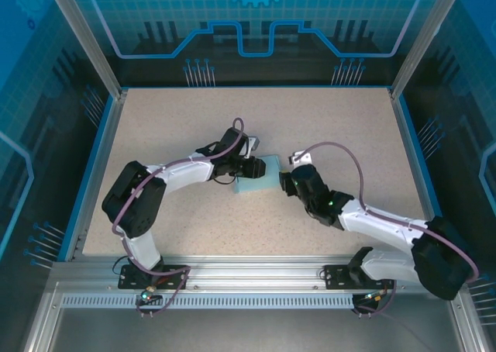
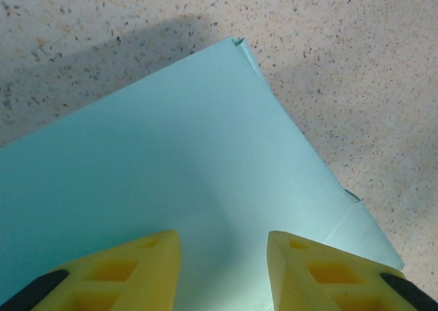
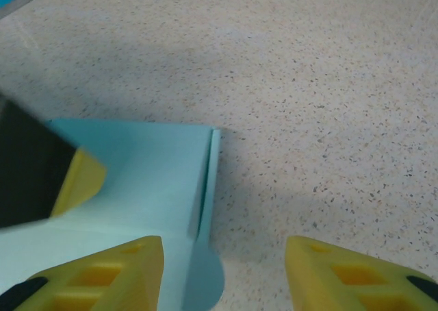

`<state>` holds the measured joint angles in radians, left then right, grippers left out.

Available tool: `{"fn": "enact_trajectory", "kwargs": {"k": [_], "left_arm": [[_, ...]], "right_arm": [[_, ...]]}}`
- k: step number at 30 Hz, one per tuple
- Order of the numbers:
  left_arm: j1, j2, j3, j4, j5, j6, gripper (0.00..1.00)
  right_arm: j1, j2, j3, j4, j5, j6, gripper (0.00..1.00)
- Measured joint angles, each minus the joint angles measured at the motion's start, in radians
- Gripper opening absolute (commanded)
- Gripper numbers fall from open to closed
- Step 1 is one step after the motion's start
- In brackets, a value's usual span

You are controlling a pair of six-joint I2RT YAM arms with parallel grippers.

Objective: Fold the paper box

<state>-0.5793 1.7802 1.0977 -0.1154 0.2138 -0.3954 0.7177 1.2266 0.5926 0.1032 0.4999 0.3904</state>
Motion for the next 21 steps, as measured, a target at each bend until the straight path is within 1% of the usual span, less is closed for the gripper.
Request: {"fn": "enact_trajectory", "kwargs": {"k": [4,8,11,17,21], "left_arm": [[0.0,0.007,-0.021,0.032,0.0,-0.011,0.4],[-0.002,0.007,-0.028,0.05,0.0,-0.024,0.41],[-0.002,0.007,-0.034,0.056,-0.001,-0.026,0.43],[0.0,0.008,-0.047,0.066,-0.011,-0.024,0.47],[0.007,-0.01,-0.051,0.069,-0.018,-0.017,0.55]], "right_arm": [[-0.066,0.147,0.078,0.002,-0.096,-0.003,0.51],[-0.091,0.278,0.124,0.006,-0.156,-0.002,0.49],[-0.105,0.343,0.13,0.009,-0.187,0.01,0.48],[-0.116,0.39,0.166,0.028,-0.202,0.024,0.47],[-0.128,0.386,0.187,-0.011,-0.224,0.008,0.49]]}}
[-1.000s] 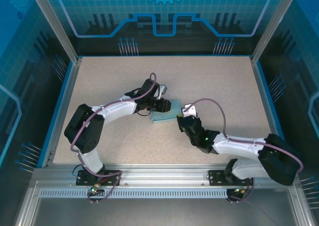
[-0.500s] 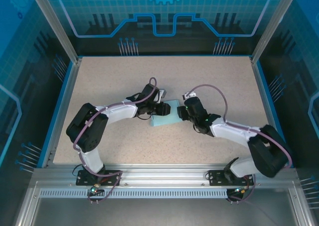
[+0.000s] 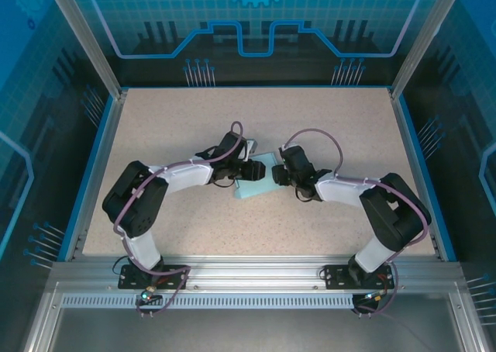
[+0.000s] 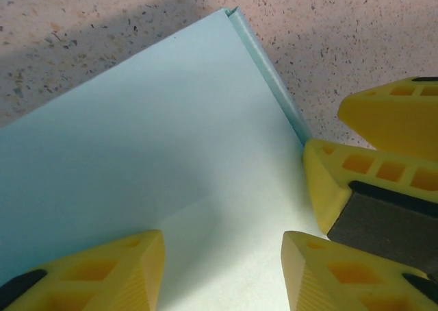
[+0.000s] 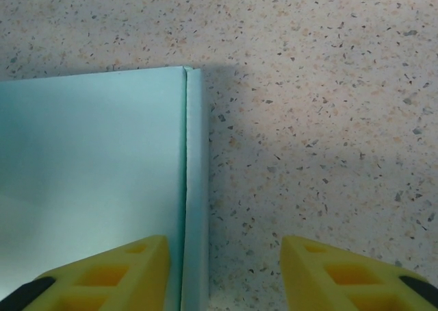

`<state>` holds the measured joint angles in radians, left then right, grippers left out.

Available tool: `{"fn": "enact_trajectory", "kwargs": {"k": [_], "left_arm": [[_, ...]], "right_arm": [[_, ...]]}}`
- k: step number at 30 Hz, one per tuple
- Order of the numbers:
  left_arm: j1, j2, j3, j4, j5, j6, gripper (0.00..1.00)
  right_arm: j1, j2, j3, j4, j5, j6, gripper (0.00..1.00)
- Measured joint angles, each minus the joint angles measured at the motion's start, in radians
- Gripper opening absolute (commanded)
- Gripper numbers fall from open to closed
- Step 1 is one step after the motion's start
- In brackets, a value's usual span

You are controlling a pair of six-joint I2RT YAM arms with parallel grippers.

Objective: Fold the paper box

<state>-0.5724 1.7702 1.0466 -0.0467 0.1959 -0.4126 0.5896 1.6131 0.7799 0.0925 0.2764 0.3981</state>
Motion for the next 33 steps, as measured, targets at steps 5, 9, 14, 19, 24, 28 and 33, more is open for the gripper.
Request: {"fn": "enact_trajectory", "kwargs": {"k": [5,9,14,19,24,28,33], "left_arm": [[0.057,-0.064,0.0,-0.005,-0.016,0.026,0.62],[0.148,-0.063,0.039,-0.032,-0.014,0.053,0.65],[0.217,0.058,0.19,-0.115,0.031,0.109,0.66],[0.224,0.18,0.306,-0.236,0.121,0.186,0.64],[0.224,0.215,0.323,-0.298,0.234,0.214,0.57],[0.224,0.211,0.289,-0.279,0.312,0.214,0.54],[0.224,0.17,0.154,-0.248,0.384,0.181,0.53]], "right_arm": [[-0.002,-0.077,0.045,-0.14,-0.028,-0.038,0.55],[-0.002,-0.171,0.079,-0.266,-0.1,-0.029,0.57],[0.016,-0.193,0.07,-0.37,-0.218,0.041,0.6],[0.039,-0.202,-0.048,-0.348,-0.367,0.151,0.63],[0.029,-0.154,-0.081,-0.267,-0.478,0.221,0.63],[-0.033,-0.117,-0.08,-0.2,-0.544,0.235,0.62],[-0.138,-0.079,-0.063,-0.154,-0.596,0.234,0.62]]}}
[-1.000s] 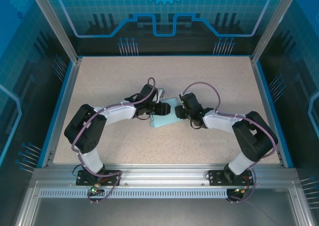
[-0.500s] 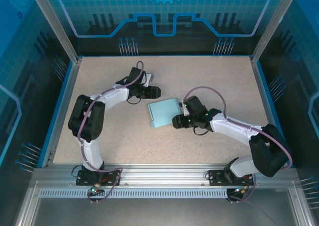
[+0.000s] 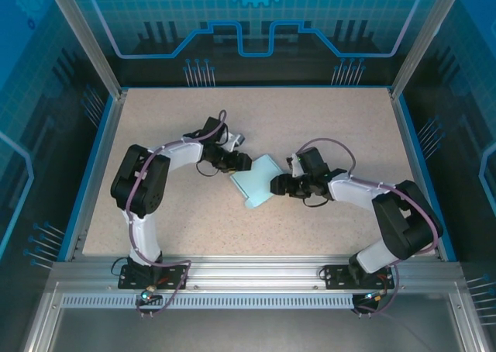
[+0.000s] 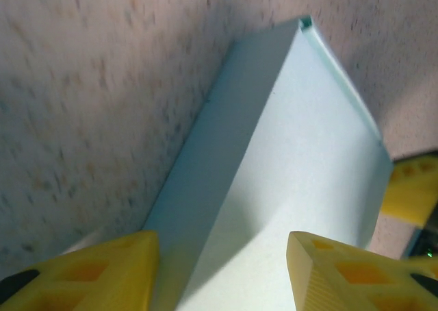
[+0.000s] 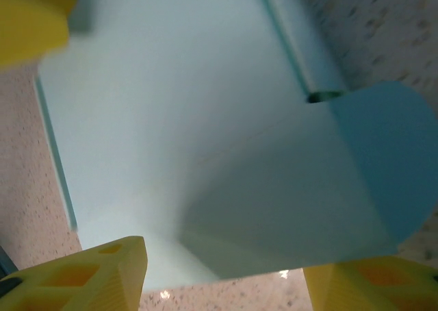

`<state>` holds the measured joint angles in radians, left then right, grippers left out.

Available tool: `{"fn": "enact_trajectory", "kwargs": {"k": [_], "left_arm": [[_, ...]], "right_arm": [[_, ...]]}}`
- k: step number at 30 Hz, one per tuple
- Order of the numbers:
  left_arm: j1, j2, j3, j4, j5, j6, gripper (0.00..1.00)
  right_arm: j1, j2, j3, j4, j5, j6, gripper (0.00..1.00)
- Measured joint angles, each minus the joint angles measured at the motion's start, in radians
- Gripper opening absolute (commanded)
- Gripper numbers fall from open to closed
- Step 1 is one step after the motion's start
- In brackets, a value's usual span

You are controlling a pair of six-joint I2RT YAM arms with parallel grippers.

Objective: Fold the paper box

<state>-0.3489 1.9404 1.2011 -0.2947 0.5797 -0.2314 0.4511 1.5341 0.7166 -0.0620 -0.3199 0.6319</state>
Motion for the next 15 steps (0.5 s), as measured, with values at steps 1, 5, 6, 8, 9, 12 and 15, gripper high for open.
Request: {"fn": "enact_trajectory", "kwargs": {"k": [1,5,6,8,9,12,15], "left_arm": [[0.0,-0.007,-0.019,0.005,0.011,-0.006,0.53],[-0.002,-0.018,-0.04,0.02,0.029,-0.022,0.56],[-0.002,-0.018,-0.04,0.028,0.029,-0.026,0.56],[-0.002,-0.018,-0.039,0.039,0.029,-0.032,0.56],[-0.002,-0.018,-0.038,0.039,0.028,-0.032,0.55],[-0.002,-0.017,-0.034,0.039,0.026,-0.032,0.51],[-0.002,-0.011,-0.031,0.039,0.019,-0.032,0.46]], "right_arm": [[-0.013,0.004,0.0,0.005,-0.006,0.0,0.62],[-0.027,0.005,-0.013,0.048,-0.021,0.013,0.62],[-0.027,0.005,-0.026,0.066,-0.029,0.022,0.62],[-0.027,0.006,-0.052,0.101,-0.042,0.042,0.61],[-0.026,0.006,-0.065,0.119,-0.051,0.055,0.6],[-0.021,0.01,-0.099,0.184,-0.059,0.092,0.57],[-0.019,0.011,-0.136,0.252,-0.064,0.127,0.48]]}}
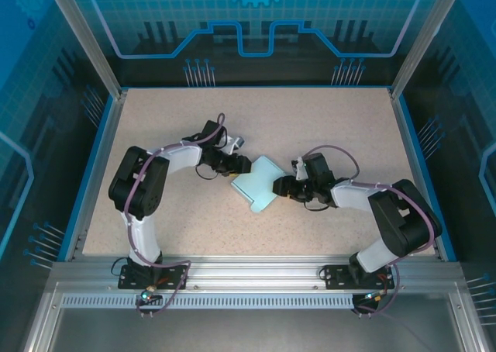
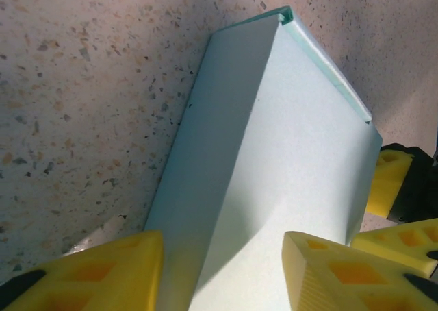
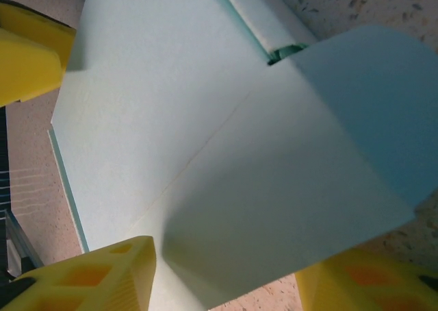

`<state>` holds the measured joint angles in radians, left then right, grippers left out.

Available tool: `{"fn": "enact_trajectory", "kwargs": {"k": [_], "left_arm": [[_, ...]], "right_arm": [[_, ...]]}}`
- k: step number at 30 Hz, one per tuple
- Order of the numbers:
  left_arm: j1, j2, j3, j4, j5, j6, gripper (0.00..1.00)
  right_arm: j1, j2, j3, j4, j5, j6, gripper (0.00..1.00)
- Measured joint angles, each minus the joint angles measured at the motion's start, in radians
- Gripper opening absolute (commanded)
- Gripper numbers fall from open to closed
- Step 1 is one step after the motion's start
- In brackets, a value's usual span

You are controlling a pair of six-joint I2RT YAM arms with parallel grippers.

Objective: Fold the paper box

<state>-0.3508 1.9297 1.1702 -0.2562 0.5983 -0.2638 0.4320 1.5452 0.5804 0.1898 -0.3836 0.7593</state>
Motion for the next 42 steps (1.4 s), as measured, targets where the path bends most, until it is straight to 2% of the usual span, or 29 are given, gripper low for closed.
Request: {"fn": "enact_trajectory", "kwargs": {"k": [6,11,24,34,42], "left_arm": [[0.002,0.008,-0.004,0.001,-0.016,0.0,0.4],[0.005,0.008,-0.014,0.026,-0.006,-0.014,0.39],[-0.009,0.026,-0.003,0.1,0.108,-0.052,0.45],[-0.053,0.08,0.056,0.105,0.114,-0.052,0.5],[-0.064,0.135,0.115,0.093,0.119,-0.052,0.52]], "right_arm": [[-0.001,0.0,-0.057,0.171,-0.014,0.095,0.18],[-0.008,-0.027,-0.097,0.293,-0.018,0.179,0.09],[-0.006,-0.265,-0.127,0.27,0.018,0.261,0.07],[0.008,-0.347,-0.12,0.167,0.118,0.314,0.07],[0.032,-0.354,-0.092,0.107,0.225,0.376,0.07]]}}
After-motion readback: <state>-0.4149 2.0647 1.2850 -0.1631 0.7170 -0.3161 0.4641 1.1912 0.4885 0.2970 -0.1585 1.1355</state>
